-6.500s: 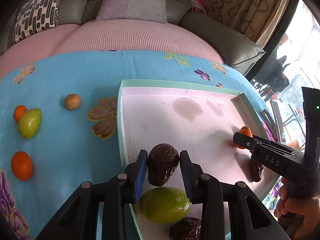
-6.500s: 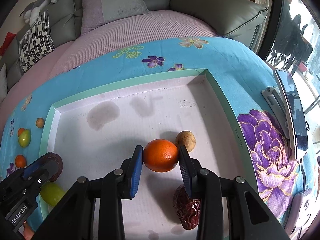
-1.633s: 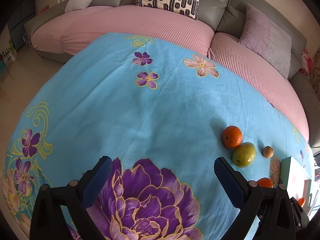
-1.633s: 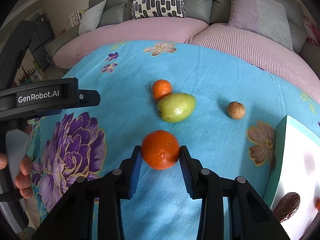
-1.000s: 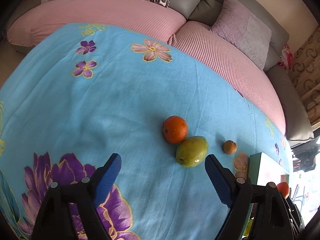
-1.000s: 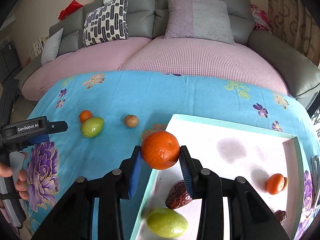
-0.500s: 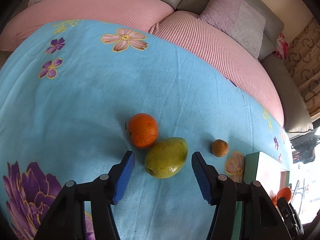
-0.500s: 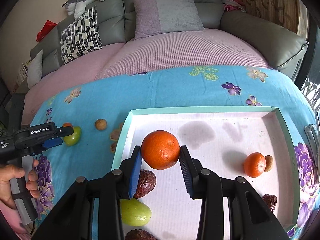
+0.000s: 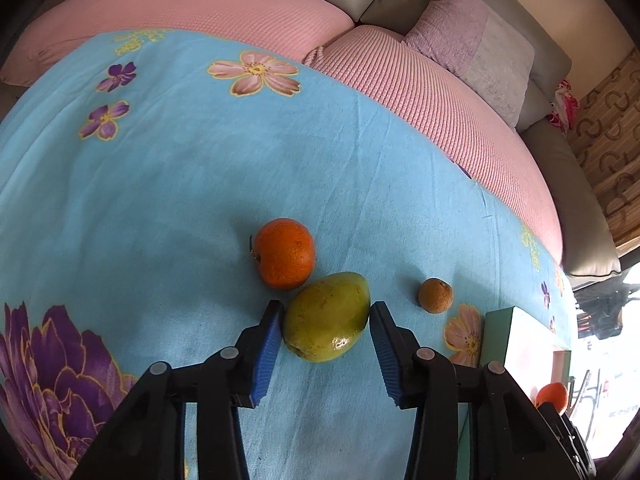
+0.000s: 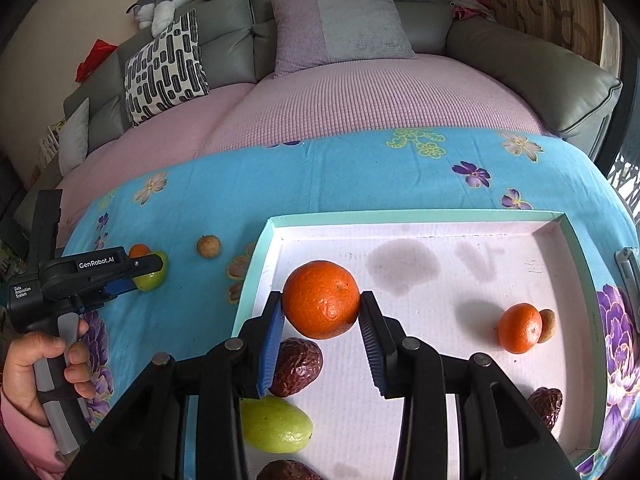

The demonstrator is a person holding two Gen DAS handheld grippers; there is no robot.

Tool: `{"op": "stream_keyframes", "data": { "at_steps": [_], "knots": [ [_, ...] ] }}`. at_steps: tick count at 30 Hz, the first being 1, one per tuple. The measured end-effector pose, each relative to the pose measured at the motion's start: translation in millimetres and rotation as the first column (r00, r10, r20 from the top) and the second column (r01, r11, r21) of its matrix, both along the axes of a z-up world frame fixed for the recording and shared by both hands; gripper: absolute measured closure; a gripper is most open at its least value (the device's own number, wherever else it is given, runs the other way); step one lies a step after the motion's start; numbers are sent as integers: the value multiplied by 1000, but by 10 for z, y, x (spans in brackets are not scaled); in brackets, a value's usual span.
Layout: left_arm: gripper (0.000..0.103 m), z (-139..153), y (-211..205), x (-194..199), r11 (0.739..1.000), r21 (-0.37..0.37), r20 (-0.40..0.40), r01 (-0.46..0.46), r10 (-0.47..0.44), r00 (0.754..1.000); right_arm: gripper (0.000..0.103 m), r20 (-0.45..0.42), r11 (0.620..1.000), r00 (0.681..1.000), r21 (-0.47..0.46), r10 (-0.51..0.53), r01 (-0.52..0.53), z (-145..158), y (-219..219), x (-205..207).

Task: Organize fruits
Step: 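Carry the green pear and the tangerine over the white tray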

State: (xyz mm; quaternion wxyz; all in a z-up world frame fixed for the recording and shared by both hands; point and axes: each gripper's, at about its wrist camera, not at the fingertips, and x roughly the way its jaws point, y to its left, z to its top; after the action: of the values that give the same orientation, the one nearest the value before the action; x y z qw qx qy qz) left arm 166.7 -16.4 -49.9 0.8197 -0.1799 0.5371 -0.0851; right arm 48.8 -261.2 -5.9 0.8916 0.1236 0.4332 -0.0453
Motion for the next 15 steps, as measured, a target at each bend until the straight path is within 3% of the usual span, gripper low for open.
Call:
{"op": "stream_keyframes", "data": {
  "at_steps": [5,15],
  "knots": [
    [56,79,4,-60,1000,-1,12,0,0,1000,63,-22,1000,1000,-2,-5,5,-40,-12,17],
    [56,525,-39,-207,999,-16,118,32,-30,993,63,-24,999,999,-13,-37,36,-25,-87,-16]
  ]
}}
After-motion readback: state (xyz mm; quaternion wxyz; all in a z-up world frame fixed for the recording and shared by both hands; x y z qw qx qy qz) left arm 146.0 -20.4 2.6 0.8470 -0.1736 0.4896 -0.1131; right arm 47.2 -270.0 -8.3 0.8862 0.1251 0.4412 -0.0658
